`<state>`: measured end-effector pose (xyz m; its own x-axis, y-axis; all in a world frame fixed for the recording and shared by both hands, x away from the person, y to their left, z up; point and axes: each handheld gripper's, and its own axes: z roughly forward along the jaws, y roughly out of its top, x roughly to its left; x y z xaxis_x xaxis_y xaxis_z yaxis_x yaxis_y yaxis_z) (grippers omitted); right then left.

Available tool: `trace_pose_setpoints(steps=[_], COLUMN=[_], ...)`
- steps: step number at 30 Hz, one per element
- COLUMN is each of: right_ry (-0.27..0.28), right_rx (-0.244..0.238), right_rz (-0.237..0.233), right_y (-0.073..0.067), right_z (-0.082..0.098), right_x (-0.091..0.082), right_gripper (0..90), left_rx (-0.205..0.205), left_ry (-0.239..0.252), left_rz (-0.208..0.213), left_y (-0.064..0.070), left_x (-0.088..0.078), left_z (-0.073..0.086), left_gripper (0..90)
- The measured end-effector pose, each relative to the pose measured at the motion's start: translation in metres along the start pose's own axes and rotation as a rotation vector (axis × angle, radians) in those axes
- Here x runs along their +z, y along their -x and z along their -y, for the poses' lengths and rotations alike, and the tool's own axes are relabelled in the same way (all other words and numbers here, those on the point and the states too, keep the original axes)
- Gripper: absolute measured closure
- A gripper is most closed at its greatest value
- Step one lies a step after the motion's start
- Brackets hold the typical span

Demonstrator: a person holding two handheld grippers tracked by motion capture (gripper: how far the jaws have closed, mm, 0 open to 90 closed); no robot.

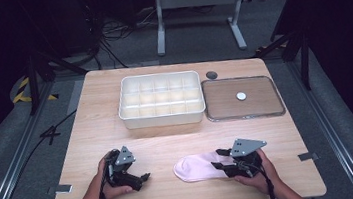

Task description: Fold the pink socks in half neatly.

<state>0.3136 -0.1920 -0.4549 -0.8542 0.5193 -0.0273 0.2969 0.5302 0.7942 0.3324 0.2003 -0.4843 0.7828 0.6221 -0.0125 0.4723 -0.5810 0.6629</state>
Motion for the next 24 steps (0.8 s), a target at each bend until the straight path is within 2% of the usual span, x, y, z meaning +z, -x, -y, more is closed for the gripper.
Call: trace_pose_setpoints(steps=[5,15,18,21,24], right_ry=[-0.02,-0.034,-0.043,-0.045,-0.039], right_rx=[-0.027,-0.036,-0.048,-0.052,-0.057], right_rz=[-0.031,-0.064,-0.082,-0.087,-0.09], right_y=[-0.009,-0.012,-0.015,-0.017,-0.02], right_z=[-0.006,-0.008,-0.011,-0.012,-0.013], right_x=[0.013,0.024,0.03,0.032,0.037], right_gripper=[55.5,66.0,73.2,75.9,83.1], left_rx=[0.0,0.0,-0.001,0.003,-0.016], left_ry=[-0.002,-0.001,-0.003,-0.007,-0.002], left_rz=[-0.002,-0.002,-0.003,-0.01,-0.019], left_y=[0.0,0.0,0.0,0.0,0.002], left_x=[0.0,0.0,0.0,0.0,0.001], left_z=[0.0,0.0,0.0,-0.001,-0.001], left_gripper=[0.3,0.3,0.3,0.3,0.3])
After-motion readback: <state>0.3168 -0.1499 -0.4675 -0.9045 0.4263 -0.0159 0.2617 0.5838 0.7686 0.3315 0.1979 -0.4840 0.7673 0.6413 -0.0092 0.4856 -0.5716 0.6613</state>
